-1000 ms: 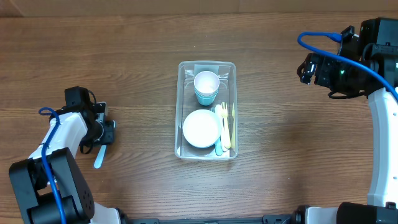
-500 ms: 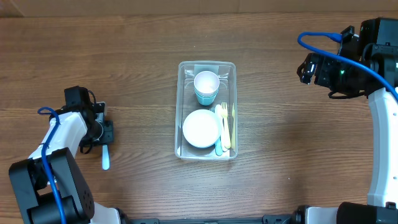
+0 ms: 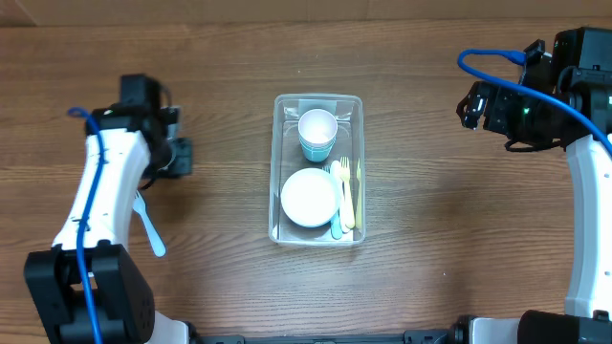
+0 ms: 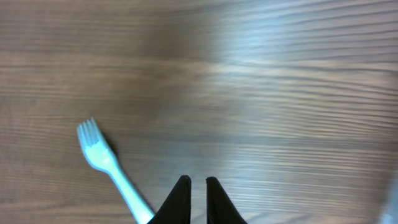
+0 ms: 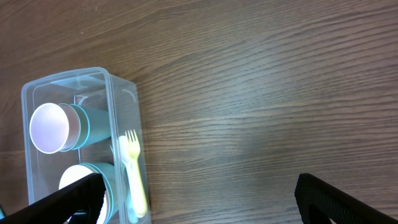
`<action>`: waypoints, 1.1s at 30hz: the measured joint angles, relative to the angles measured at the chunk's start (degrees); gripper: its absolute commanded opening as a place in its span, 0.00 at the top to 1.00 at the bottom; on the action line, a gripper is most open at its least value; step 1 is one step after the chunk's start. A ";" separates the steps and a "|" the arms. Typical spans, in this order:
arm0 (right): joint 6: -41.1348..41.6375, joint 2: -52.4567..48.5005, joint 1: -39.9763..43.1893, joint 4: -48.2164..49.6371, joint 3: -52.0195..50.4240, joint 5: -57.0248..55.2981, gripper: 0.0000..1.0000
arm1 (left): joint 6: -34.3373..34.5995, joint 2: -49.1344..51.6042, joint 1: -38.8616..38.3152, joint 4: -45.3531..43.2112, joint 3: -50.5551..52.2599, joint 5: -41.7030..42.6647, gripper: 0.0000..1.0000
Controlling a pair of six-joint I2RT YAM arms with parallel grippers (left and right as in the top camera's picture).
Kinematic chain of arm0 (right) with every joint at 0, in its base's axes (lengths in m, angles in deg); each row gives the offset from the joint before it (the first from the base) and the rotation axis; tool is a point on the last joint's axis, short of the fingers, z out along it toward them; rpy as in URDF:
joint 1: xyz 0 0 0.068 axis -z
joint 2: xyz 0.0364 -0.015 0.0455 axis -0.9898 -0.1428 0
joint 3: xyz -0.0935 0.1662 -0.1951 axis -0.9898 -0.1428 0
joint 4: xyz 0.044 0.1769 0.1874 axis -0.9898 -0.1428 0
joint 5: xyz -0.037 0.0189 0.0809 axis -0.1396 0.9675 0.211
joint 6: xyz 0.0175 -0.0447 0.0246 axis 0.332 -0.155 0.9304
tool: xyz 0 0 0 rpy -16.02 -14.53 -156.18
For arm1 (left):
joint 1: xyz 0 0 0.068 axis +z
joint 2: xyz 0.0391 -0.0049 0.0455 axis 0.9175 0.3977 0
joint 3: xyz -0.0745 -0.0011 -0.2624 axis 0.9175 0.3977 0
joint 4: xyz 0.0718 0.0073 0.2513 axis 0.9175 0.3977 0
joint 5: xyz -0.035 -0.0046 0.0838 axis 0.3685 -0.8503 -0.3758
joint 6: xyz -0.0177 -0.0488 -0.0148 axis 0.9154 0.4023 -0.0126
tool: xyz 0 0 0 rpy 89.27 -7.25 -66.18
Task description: Pack container
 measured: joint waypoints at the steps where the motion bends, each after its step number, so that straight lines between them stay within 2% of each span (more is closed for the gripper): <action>1: -0.02 0.00 0.02 0.02 0.00 0.00 0.00 | 0.13 0.00 -1.27 0.17 -0.63 -0.22 0.87; 4: 0.00 0.00 0.00 0.02 0.00 -0.02 0.00 | 2.80 0.00 -4.07 1.77 -1.68 -0.83 0.84; 6: -0.04 0.00 0.00 0.02 0.00 0.00 0.00 | 5.62 0.00 -3.17 3.30 -1.66 -0.81 0.51; 8: 0.00 0.00 0.00 0.00 0.00 -0.02 0.00 | 9.07 0.00 -0.63 4.42 -1.66 -0.31 0.31; 14: 0.02 0.00 0.00 0.00 0.00 -0.02 0.00 | 14.73 -0.02 8.39 6.73 0.70 0.09 0.31; 22: 0.00 0.00 0.02 0.00 0.00 -0.02 0.00 | 20.46 0.35 14.67 -9.38 19.30 0.59 0.32; 27: 0.00 0.00 0.00 0.00 0.00 0.00 0.00 | 22.16 0.37 18.08 -13.29 20.81 -0.85 0.34; 33: 0.00 0.00 0.02 0.02 0.00 0.00 0.00 | 22.14 0.37 18.18 -18.60 20.85 -3.06 0.32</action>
